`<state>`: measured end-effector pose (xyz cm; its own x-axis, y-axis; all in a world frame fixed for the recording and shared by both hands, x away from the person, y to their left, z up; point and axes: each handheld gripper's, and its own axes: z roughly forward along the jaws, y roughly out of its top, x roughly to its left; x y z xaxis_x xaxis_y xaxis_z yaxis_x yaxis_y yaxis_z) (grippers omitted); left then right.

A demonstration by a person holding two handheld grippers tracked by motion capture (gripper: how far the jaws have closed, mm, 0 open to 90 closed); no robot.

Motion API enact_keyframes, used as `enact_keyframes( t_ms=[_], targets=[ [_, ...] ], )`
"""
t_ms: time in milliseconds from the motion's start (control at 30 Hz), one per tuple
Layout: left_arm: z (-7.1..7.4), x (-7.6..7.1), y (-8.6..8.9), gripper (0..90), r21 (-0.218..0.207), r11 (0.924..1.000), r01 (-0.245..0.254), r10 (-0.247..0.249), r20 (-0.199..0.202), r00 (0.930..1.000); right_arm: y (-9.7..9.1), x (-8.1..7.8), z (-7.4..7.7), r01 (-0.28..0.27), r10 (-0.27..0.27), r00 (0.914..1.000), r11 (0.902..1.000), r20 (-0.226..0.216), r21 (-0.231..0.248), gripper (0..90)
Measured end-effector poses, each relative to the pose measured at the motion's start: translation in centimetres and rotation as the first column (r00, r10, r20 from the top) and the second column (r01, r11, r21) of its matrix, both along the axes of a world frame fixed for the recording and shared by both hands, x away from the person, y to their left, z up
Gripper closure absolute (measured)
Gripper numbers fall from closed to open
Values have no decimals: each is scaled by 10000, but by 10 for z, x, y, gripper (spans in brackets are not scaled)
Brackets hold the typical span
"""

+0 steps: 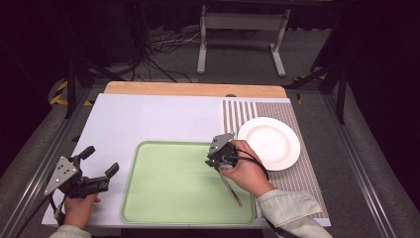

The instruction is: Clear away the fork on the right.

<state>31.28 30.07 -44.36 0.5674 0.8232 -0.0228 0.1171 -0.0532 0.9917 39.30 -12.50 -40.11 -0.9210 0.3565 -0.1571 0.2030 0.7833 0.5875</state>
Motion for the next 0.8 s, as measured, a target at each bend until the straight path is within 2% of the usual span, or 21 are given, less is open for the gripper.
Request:
enact_keyframes(
  t_ms=[33, 200, 400, 800],
  targets=[
    [0, 0, 0, 3, 22, 10000, -1, 1, 5, 10000, 2, 0, -4, -104, 104, 9999, 9999, -48, 10, 838],
    [0, 0, 0, 3, 16, 10000, -4, 4, 16, 10000, 7, 3, -15, -125, 124, 9997, 9999, -228, -45, 898],
    [0, 0, 1, 3, 18, 10000, 6, -6, 21, 10000, 9, 7, -26, -19, 9, 9989, 9998, -463, -202, 900],
    [0, 0, 0, 3, 23, 10000, 7, -7, 29, 10000, 8, 13, -34, 85, -101, 9985, 9995, -535, -296, 900]
  ],
)
